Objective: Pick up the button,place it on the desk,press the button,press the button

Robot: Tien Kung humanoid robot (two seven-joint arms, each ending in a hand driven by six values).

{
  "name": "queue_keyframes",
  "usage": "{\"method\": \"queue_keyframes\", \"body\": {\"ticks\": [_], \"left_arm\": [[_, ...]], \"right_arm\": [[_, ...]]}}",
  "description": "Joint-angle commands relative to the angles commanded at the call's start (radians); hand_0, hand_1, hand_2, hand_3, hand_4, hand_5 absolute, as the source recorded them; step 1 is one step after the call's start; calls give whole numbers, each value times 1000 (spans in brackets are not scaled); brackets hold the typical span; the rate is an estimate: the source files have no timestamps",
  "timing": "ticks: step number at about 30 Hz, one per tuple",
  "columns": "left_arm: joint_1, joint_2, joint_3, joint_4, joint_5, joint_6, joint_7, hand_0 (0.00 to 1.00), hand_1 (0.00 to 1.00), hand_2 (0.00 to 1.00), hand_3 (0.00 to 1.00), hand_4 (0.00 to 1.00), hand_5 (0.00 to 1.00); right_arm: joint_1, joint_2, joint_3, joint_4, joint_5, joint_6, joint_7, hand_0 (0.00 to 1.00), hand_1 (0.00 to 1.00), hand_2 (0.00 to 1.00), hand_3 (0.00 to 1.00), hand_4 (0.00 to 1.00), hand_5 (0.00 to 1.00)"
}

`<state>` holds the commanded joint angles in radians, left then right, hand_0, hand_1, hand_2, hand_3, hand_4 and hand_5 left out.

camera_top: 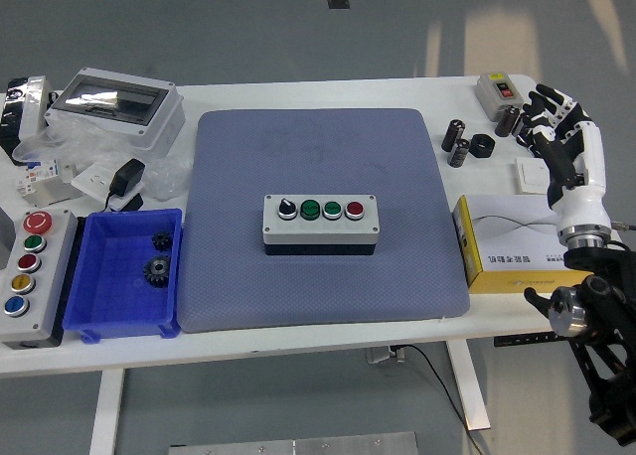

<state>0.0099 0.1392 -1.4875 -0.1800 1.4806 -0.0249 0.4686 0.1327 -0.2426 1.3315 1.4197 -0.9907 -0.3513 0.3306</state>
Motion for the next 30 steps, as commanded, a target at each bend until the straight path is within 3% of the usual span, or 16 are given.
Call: {"method": "queue_keyframes", "body": {"ticks": [30], "left_arm": [[4,-1,4,0,-12,3,4,649,632,575,600,610,187]], "right_arm": [[-3,3,-8,-4,-6,7,-12,781,756,762,728,694,399]]}}
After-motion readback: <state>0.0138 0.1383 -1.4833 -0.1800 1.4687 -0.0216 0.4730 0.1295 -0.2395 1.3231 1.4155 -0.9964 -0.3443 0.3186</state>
